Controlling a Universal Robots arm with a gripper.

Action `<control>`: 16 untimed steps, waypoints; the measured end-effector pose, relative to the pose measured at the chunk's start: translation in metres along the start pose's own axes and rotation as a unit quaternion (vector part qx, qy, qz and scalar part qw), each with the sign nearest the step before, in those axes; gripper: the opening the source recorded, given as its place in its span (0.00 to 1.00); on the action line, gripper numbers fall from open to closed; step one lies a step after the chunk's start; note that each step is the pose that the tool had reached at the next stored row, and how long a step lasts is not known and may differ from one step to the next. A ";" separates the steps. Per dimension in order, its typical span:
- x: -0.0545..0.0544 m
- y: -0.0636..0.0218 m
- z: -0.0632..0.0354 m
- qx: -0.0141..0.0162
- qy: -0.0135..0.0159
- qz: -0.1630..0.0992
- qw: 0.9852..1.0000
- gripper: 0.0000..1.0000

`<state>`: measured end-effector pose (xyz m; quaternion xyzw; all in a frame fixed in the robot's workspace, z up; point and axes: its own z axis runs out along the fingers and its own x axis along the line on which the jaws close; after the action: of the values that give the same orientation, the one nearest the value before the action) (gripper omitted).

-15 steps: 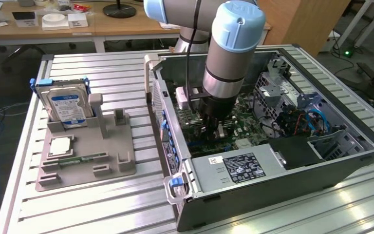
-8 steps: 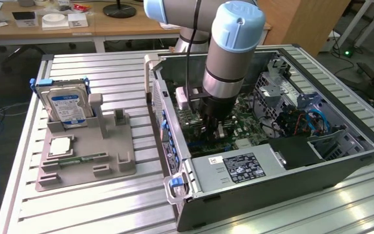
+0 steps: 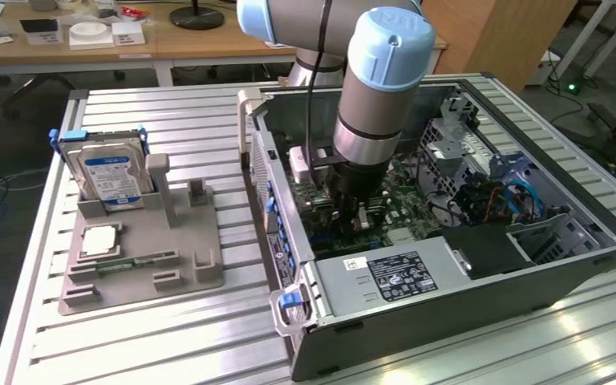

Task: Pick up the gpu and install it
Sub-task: 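Insert the gpu into the slot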

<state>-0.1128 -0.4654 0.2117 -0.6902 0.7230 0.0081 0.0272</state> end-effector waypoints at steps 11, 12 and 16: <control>0.000 0.0001 0.0010 0.001 -0.001 0.000 1.000 0.29; 0.000 0.0001 0.0004 0.001 -0.001 0.000 1.000 0.29; 0.000 0.0000 -0.0045 0.001 0.000 0.000 1.000 0.36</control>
<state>-0.1129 -0.4653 0.2162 -0.6902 0.7230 0.0076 0.0283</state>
